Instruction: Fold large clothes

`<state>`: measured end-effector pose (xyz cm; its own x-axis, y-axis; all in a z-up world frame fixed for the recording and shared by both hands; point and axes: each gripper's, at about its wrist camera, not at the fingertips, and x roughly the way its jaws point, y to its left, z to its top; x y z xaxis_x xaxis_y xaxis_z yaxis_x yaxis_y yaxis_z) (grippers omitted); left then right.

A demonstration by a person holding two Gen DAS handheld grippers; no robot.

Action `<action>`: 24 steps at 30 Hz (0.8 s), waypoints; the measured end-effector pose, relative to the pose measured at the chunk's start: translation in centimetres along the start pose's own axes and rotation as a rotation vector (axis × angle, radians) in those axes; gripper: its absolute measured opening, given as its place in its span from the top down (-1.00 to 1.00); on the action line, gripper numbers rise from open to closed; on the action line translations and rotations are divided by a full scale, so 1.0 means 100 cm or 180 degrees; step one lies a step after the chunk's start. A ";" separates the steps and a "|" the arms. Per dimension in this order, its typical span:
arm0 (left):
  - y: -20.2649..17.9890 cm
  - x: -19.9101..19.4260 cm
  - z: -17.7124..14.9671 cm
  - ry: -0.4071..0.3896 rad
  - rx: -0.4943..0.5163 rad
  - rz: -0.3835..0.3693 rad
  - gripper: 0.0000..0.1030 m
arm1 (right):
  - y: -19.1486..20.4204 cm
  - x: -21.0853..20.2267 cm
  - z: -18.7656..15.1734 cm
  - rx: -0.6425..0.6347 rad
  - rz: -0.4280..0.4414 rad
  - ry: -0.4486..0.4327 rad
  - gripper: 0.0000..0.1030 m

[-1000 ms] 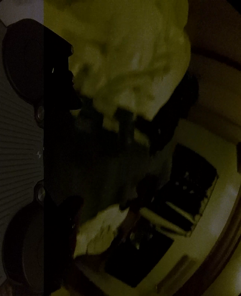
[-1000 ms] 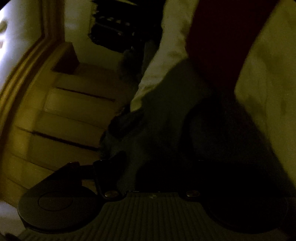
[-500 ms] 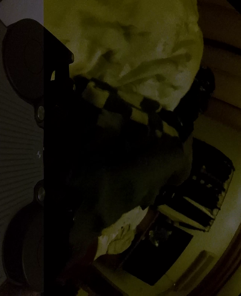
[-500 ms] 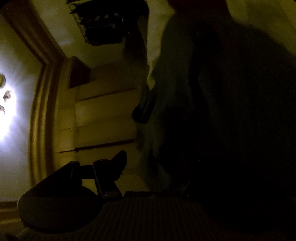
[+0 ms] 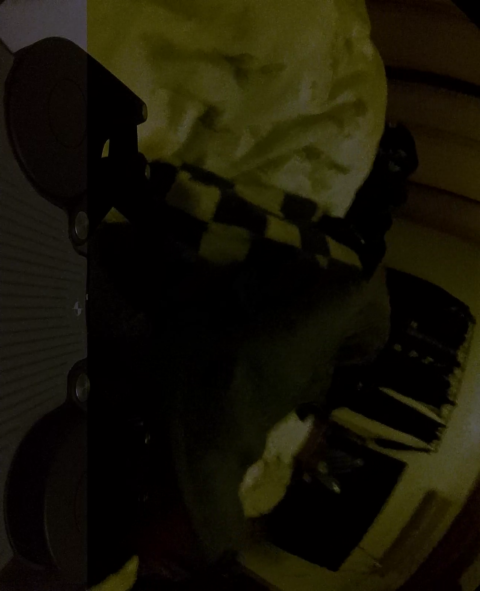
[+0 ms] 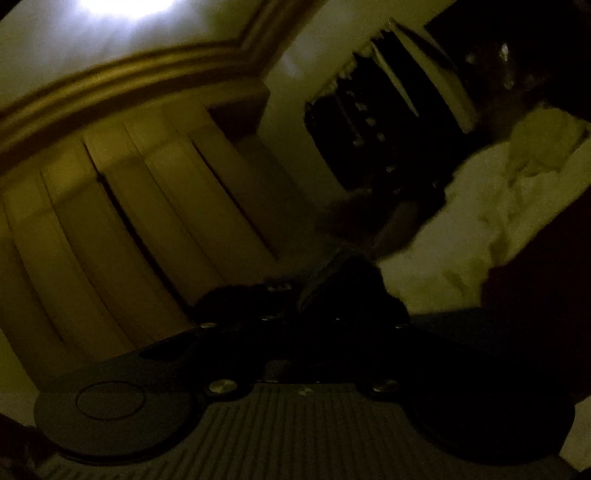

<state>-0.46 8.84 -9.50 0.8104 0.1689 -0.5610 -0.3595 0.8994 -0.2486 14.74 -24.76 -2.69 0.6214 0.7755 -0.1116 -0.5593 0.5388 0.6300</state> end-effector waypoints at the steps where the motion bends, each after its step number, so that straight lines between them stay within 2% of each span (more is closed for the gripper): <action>1: 0.000 0.002 -0.002 0.0020 0.0018 0.0046 -1.00 | -0.008 0.008 -0.007 0.0070 -0.0139 0.0122 0.82; 3: 0.003 0.005 -0.006 0.0034 0.0021 0.0070 -1.00 | -0.024 0.021 -0.025 0.0078 -0.0507 0.0315 0.82; 6: 0.010 0.008 -0.008 0.0063 -0.0082 0.0093 -1.00 | -0.061 0.037 -0.051 0.0446 -0.0774 0.0710 0.81; 8: 0.013 0.008 -0.009 0.0062 -0.0132 0.0097 -1.00 | -0.071 0.038 -0.056 0.0692 -0.0768 0.0856 0.80; 12: 0.011 0.006 -0.011 0.0069 -0.0102 0.0134 -1.00 | -0.071 0.032 -0.059 0.0667 -0.0757 0.0843 0.67; 16: 0.010 0.001 -0.012 0.0052 -0.0043 0.0182 -1.00 | -0.081 0.031 -0.059 0.0861 -0.0721 0.0818 0.57; 19: 0.011 -0.007 -0.012 -0.0056 -0.0019 0.0234 -1.00 | -0.072 0.016 -0.057 0.0896 -0.0658 0.0782 0.14; 21: 0.011 -0.011 -0.012 -0.0152 0.0015 0.0258 -1.00 | -0.060 0.010 -0.056 0.0753 -0.0631 0.0691 -0.20; 24: 0.002 -0.014 -0.013 -0.0259 0.0251 0.0338 -1.00 | -0.043 0.002 -0.053 0.0481 -0.0699 0.0542 -0.43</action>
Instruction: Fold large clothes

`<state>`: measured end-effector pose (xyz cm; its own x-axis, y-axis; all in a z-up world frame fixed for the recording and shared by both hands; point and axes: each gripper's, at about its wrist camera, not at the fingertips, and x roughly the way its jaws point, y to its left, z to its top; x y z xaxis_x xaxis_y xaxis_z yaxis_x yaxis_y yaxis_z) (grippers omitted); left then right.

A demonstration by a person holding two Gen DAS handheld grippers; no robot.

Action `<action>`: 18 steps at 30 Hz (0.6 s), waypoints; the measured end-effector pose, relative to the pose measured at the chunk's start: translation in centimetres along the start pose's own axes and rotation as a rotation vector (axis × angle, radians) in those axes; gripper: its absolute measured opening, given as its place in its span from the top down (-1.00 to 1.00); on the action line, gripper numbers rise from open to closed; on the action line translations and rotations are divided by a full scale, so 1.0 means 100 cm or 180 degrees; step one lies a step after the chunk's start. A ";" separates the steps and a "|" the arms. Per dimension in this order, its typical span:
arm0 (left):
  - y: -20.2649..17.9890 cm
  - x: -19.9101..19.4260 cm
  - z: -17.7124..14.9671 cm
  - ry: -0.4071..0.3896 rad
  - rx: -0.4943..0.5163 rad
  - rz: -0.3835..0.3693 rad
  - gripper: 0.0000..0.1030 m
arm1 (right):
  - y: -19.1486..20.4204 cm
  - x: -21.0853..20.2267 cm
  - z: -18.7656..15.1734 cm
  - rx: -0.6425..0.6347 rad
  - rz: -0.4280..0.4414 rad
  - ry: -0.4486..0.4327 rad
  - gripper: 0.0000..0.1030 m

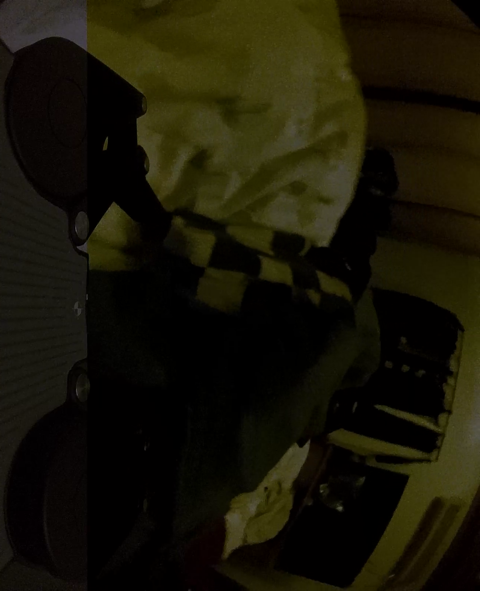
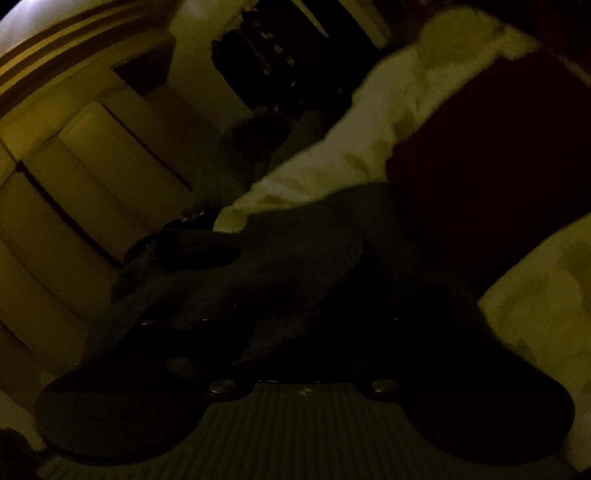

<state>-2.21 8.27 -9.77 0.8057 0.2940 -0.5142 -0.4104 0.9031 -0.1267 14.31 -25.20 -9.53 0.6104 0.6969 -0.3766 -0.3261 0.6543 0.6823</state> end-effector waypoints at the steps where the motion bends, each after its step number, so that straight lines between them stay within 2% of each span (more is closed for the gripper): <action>1: -0.006 -0.001 -0.001 -0.0075 0.0138 0.0062 -1.00 | 0.003 -0.003 -0.001 -0.0064 -0.0010 -0.0037 -0.47; 3: -0.014 -0.004 -0.003 -0.0240 0.0354 0.0174 -1.00 | 0.008 -0.002 -0.001 -0.0159 -0.0049 -0.0042 -0.49; 5: -0.016 -0.008 -0.005 -0.0395 0.0390 0.0237 -1.00 | 0.008 0.000 -0.002 -0.0179 -0.0069 -0.0031 -0.49; 10: 0.011 -0.017 0.005 -0.0510 0.0032 0.0104 -1.00 | 0.002 0.000 -0.001 -0.0121 -0.0043 -0.0012 -0.49; 12: 0.023 -0.017 0.007 -0.0506 0.0002 0.0143 -1.00 | -0.001 -0.001 -0.001 -0.0064 -0.0023 -0.0001 -0.49; 16: 0.021 -0.008 0.000 -0.0267 0.0416 0.0123 -1.00 | -0.003 0.000 -0.001 -0.0035 -0.0021 0.0024 -0.49; 18: 0.015 -0.003 -0.006 -0.0227 0.0528 0.0035 -1.00 | -0.003 -0.001 -0.001 -0.0050 -0.0030 0.0032 -0.50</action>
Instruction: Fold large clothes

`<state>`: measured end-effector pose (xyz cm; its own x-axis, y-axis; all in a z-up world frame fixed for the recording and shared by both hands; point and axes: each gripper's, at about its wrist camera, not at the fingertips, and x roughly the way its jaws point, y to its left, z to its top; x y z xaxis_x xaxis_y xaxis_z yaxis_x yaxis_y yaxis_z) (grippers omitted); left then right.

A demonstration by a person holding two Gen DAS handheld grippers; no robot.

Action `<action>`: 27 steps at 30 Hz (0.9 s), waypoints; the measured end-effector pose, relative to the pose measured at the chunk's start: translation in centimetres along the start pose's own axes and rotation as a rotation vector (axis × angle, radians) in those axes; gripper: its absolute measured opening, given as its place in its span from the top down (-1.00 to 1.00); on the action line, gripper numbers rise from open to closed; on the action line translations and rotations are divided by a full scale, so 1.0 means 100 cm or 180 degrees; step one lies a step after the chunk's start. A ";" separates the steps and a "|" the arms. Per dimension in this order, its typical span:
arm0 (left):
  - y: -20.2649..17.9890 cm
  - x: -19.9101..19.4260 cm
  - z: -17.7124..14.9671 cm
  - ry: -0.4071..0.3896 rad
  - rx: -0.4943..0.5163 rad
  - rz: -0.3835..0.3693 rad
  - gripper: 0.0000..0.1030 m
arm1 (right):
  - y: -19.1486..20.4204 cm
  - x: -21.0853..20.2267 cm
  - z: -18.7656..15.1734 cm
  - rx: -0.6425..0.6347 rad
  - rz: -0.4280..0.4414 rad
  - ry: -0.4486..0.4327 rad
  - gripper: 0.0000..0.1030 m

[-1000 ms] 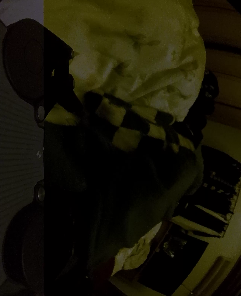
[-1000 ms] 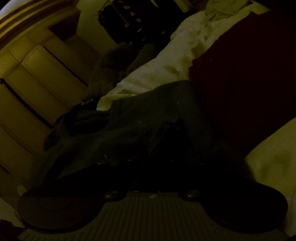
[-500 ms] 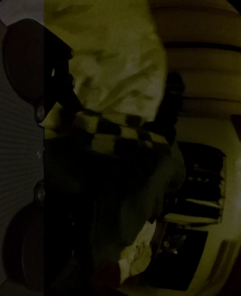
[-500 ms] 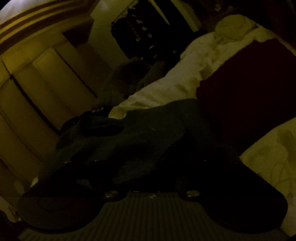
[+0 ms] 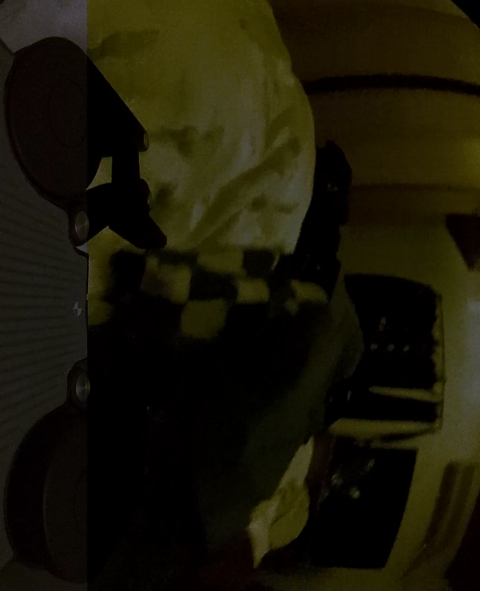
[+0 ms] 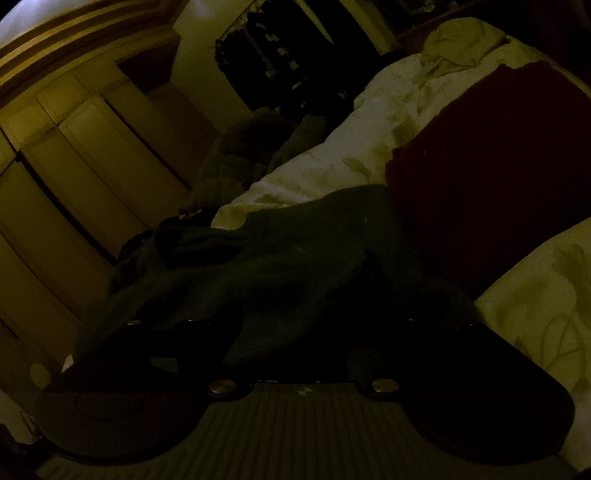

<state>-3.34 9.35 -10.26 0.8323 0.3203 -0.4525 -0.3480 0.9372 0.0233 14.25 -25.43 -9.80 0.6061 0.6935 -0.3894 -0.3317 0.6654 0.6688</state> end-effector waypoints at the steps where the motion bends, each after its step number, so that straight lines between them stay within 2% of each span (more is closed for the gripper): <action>1: -0.006 0.003 -0.001 0.0017 0.0080 -0.0038 -1.00 | 0.000 -0.001 0.000 -0.0005 0.0000 0.0000 -0.50; 6: -0.028 0.022 0.000 -0.0116 0.0513 0.0106 -1.00 | -0.001 0.000 -0.001 0.0007 0.0000 0.0007 -0.51; 8: -0.031 0.033 0.007 -0.0224 0.0549 0.0214 -1.00 | -0.001 0.001 -0.001 0.0013 0.0001 0.0015 -0.51; 11: -0.030 0.044 0.019 -0.0336 0.0424 0.0380 -1.00 | -0.001 0.001 -0.001 0.0004 -0.0003 0.0014 -0.51; 14: -0.010 0.032 0.025 -0.0487 -0.0092 0.0564 -1.00 | -0.002 0.000 0.000 0.0024 0.0017 -0.0007 -0.51; 16: 0.009 0.030 0.022 -0.0354 -0.0385 0.0561 -1.00 | -0.004 -0.001 0.000 0.0070 0.0025 -0.0056 -0.50; 21: 0.017 0.042 0.003 -0.0065 -0.0465 0.0604 -1.00 | -0.011 0.005 0.002 0.0163 -0.0011 -0.0011 -0.51; 27: 0.009 0.032 0.013 -0.0032 -0.0207 0.0695 -1.00 | -0.001 0.013 -0.002 -0.0090 -0.0110 0.0047 -0.60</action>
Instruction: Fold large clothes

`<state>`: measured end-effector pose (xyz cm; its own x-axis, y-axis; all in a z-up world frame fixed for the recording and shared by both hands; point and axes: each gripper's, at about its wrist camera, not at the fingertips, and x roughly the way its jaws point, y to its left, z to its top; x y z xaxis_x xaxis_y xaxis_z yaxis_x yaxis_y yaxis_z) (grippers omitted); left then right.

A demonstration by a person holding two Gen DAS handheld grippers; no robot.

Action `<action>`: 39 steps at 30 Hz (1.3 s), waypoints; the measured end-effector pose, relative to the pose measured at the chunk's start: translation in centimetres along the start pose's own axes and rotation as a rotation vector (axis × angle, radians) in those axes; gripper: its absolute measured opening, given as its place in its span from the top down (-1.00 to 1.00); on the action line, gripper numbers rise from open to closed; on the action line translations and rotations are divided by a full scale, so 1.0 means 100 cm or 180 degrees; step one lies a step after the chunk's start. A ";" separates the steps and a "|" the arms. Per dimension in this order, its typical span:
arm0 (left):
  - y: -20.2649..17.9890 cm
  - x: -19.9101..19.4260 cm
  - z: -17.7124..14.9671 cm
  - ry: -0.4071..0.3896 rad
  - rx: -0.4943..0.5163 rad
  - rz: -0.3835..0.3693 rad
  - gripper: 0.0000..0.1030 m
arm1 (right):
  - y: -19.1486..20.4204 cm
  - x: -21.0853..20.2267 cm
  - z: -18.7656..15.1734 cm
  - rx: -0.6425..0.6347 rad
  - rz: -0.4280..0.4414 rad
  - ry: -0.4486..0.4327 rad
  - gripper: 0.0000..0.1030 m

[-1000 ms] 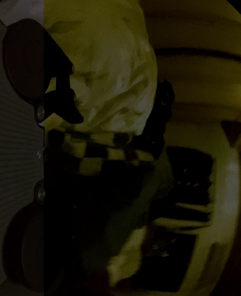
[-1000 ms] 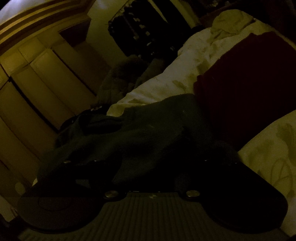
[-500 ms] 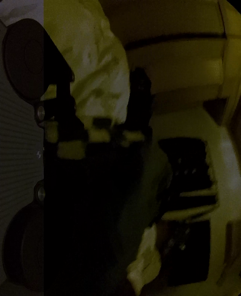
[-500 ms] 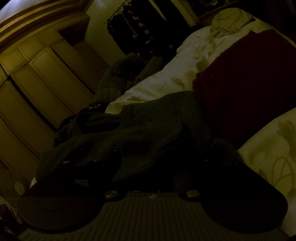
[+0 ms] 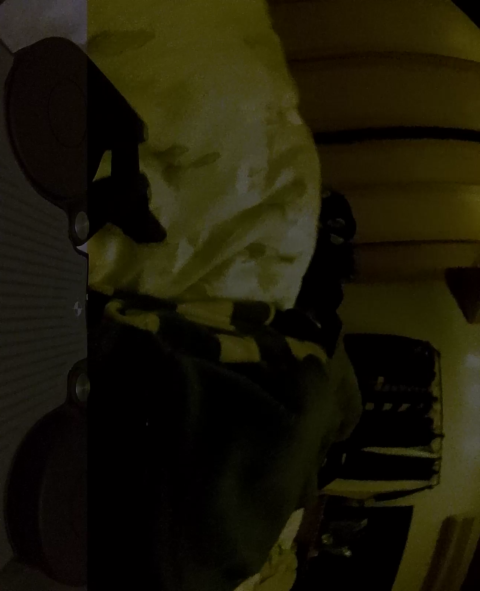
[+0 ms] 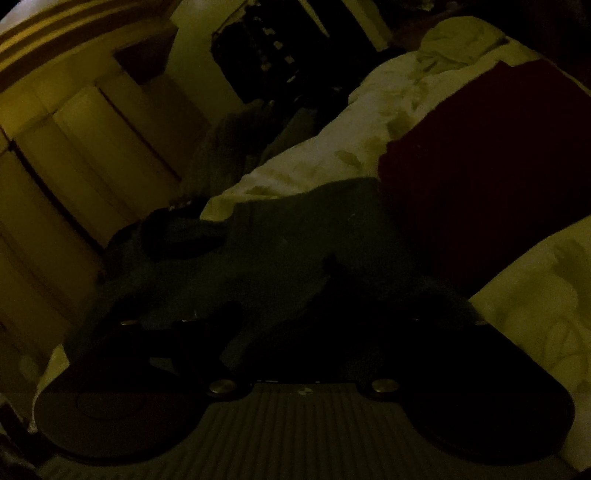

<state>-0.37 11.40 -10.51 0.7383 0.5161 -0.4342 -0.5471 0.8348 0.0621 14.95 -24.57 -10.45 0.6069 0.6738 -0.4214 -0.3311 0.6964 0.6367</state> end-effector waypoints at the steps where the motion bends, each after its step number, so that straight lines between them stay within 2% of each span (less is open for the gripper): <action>1: 0.001 -0.006 0.001 0.0005 0.0038 -0.0013 -1.00 | 0.001 0.000 0.000 -0.0012 -0.0001 -0.0002 -0.60; 4: 0.008 -0.024 0.003 0.0048 0.0105 -0.0157 -1.00 | -0.001 -0.003 0.002 0.0047 0.0028 -0.0013 -0.61; 6: 0.015 -0.039 0.000 0.0153 0.0140 -0.0398 -1.00 | -0.001 -0.009 0.005 0.0107 0.0043 -0.0029 -0.68; 9: 0.029 -0.061 -0.007 0.0369 0.0022 -0.0774 -1.00 | 0.001 -0.030 0.012 0.0128 0.0049 -0.0146 -0.72; 13: 0.039 -0.083 -0.012 0.0642 -0.0136 -0.1120 -1.00 | 0.010 -0.069 0.024 0.0032 0.0206 -0.0283 -0.72; 19: 0.039 -0.098 -0.025 0.0942 -0.0184 -0.1218 -1.00 | 0.026 -0.138 0.029 -0.0350 0.0380 -0.0254 -0.72; 21: 0.038 -0.101 -0.032 0.1043 -0.0206 -0.1285 -1.00 | 0.027 -0.159 0.021 -0.0515 0.0350 -0.0146 -0.72; 24: 0.034 -0.106 -0.043 0.1197 -0.0264 -0.1431 -1.00 | 0.027 -0.181 0.001 -0.0726 0.0114 0.0088 -0.72; 27: 0.028 -0.109 -0.052 0.1299 -0.0270 -0.1525 -1.00 | 0.023 -0.195 -0.022 -0.0848 -0.0006 0.0354 -0.72; 32: 0.021 -0.118 -0.063 0.1414 -0.0297 -0.1743 -1.00 | 0.021 -0.213 -0.045 -0.0869 0.0099 0.0635 -0.72; 34: 0.019 -0.120 -0.067 0.1452 -0.0362 -0.1854 -1.00 | 0.023 -0.216 -0.051 -0.0943 0.0155 0.0829 -0.72; 37: 0.013 -0.120 -0.071 0.1511 -0.0337 -0.1872 -1.00 | 0.023 -0.214 -0.063 -0.1074 -0.0009 0.0941 -0.75; 39: 0.010 -0.121 -0.074 0.1544 -0.0285 -0.1857 -1.00 | 0.019 -0.203 -0.071 -0.0985 -0.0063 0.1071 -0.72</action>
<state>-12.77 4.53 -11.80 0.6728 -0.1629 -0.7216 -0.1667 0.9170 -0.3624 -3.12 -35.16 -5.23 0.3637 0.6667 -0.6505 -0.5531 0.7165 0.4251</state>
